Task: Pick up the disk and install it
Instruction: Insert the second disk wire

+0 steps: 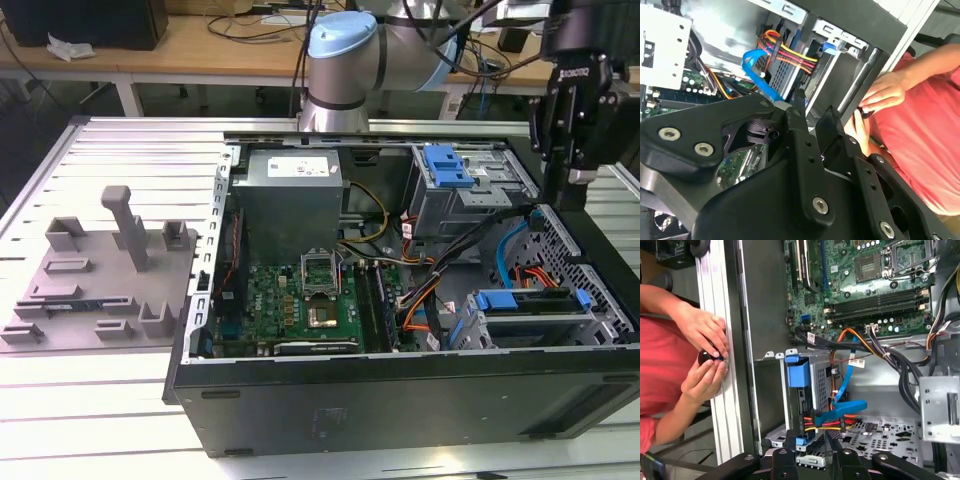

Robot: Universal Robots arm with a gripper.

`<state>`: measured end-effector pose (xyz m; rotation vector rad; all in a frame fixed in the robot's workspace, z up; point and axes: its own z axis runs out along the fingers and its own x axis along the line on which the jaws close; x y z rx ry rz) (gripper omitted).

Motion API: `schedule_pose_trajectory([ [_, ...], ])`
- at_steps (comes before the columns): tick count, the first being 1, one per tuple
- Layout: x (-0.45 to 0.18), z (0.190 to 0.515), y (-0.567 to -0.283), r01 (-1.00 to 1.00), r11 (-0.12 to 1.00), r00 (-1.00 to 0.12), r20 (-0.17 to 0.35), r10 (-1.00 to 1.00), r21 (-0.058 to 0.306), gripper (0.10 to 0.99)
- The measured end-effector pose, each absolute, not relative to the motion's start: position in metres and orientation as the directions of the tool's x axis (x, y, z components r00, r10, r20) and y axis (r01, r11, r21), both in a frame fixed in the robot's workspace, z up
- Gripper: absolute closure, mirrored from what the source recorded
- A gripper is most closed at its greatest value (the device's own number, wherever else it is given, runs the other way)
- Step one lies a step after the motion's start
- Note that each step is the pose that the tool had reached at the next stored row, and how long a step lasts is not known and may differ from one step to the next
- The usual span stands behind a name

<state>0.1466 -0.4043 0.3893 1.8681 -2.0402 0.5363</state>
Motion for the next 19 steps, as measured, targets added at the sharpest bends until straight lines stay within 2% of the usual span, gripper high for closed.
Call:
schedule_pose_trajectory([
  [19, 0.1376, 0.3790, -0.4033, -0.995, 0.082, -0.100, 0.482, -0.871, -0.058, 0.722],
])
